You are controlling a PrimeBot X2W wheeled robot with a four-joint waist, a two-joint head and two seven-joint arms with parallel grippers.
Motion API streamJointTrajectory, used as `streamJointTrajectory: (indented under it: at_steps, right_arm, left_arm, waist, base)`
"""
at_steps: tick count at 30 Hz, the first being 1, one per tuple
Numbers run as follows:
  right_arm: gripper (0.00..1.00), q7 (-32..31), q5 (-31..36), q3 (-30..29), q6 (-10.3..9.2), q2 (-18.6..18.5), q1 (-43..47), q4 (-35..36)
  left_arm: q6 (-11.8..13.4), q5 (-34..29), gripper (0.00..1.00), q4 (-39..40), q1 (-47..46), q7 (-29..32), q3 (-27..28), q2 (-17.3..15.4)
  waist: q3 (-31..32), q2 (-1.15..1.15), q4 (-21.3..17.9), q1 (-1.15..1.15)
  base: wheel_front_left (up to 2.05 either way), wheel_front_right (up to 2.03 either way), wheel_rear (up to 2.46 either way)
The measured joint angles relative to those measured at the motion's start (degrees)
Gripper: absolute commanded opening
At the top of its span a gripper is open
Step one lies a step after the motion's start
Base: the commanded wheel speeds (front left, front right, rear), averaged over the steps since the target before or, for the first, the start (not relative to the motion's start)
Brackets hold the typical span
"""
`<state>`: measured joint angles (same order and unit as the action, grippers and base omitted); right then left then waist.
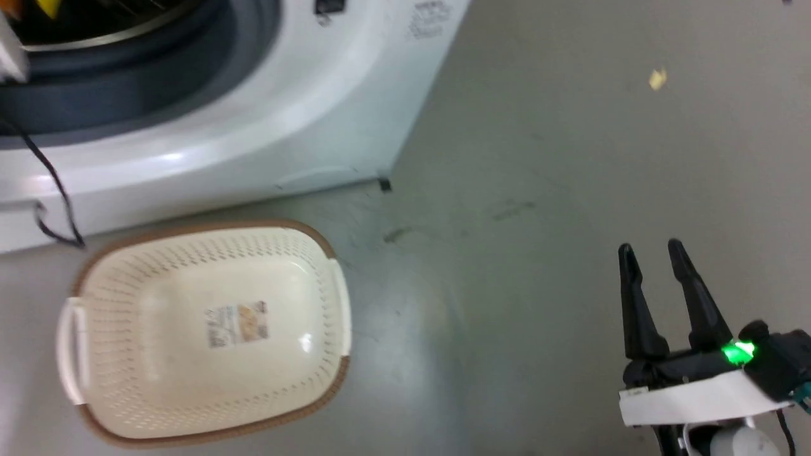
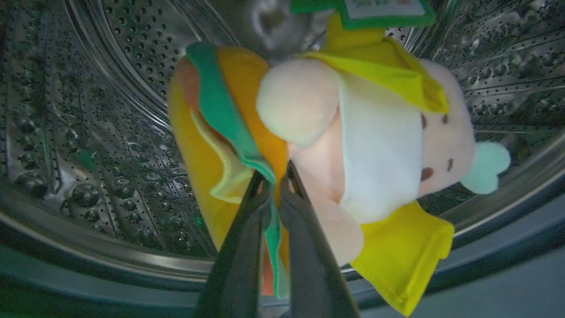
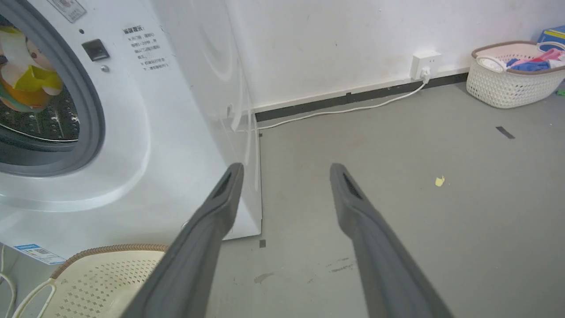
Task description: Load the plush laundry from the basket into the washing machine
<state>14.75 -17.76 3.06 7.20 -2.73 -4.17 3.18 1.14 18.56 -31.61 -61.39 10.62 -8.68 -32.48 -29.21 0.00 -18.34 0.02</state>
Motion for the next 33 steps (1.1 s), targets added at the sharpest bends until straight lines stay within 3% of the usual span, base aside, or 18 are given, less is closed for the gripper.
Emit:
streamJointTrajectory:
  at_steps: [11,22,23,24,25,33]
  right_arm:
    - [1.00,0.00,-3.83,2.63,0.00,-0.01,-2.51,-0.09]
    - [1.00,0.00,-5.01,2.99,0.00,-0.01,-3.32,0.12]
    - [1.00,0.00,-4.98,2.96,0.00,-0.01,-3.39,0.13]
    - [1.00,0.00,-4.91,2.86,0.00,-0.01,-3.40,0.13]
    - [1.00,0.00,-4.89,2.75,0.00,-0.01,-3.40,0.13]
    - [1.00,-0.01,-0.27,-0.36,0.00,-0.01,-3.37,0.09]
  left_arm:
    - [-1.91,-6.33,0.00,-13.62,-16.24,4.90,-6.08,-2.15]
    - [-2.90,-8.32,0.00,-22.90,-21.03,5.02,-9.09,-1.89]
    - [-2.92,-8.28,0.27,-23.52,-21.04,4.55,-9.15,-1.65]
    - [-2.93,-8.27,0.78,-24.07,-21.05,4.04,-9.24,-1.36]
    - [-2.98,-8.10,1.00,-24.61,-21.04,3.36,-9.24,-0.99]
    - [-4.71,-4.35,1.00,-29.48,-16.08,-7.36,-8.92,4.26]
  waist:
    - [-8.48,0.00,-6.22,0.00]
    - [-10.64,0.00,-7.83,-0.01]
    - [-10.45,0.00,-7.72,-0.01]
    - [-10.22,0.00,-7.58,-0.01]
    - [-9.95,0.00,-7.43,-0.01]
    - [-4.01,0.00,-4.83,-0.02]
  base:
    - [0.00,0.00,0.00]
    - [0.00,0.00,0.00]
    - [0.00,0.00,0.00]
    - [0.00,0.00,0.00]
    - [0.00,0.00,0.00]
    - [0.00,0.00,0.00]
